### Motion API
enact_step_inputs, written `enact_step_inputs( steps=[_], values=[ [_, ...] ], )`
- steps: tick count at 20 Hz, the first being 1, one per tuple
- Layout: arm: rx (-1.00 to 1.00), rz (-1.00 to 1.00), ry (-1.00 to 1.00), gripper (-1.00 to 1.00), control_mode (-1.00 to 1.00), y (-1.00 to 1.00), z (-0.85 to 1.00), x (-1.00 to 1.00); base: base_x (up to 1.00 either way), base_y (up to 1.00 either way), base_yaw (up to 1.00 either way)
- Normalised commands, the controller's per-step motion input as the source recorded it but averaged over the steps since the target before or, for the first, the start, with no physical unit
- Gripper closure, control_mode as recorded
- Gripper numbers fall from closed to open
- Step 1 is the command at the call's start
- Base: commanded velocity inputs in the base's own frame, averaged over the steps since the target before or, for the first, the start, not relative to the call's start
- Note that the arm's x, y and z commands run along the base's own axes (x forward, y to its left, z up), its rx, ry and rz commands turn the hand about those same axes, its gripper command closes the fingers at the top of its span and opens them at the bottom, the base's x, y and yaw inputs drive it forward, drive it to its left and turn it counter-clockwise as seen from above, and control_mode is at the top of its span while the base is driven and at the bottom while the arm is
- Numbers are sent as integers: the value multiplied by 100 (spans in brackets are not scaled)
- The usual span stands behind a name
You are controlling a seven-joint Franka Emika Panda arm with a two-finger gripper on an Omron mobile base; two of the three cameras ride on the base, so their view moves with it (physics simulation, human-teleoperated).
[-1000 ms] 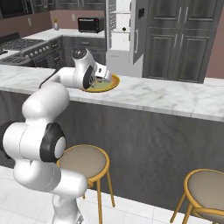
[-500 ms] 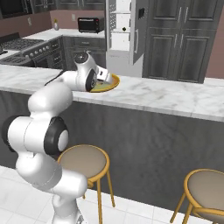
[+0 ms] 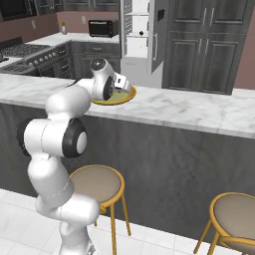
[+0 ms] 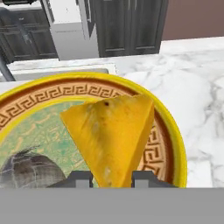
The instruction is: Take the cheese, fish, and avocado from the fridge and place them on the plate on the dining counter to create an appetizer plate.
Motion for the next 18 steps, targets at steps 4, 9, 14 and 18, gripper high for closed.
enact_step_inputs(
  steps=[4, 9, 14, 18],
  values=[
    [0, -5, 0, 100, -100, 0, -29, 18, 0, 0, 0],
    [0, -5, 0, 100, -100, 0, -31, 18, 0, 0, 0],
    [0, -5, 0, 100, -100, 0, -26, 16, 0, 0, 0],
    [0, -5, 0, -100, -100, 0, 2, 8, 0, 0, 0]
  ],
)
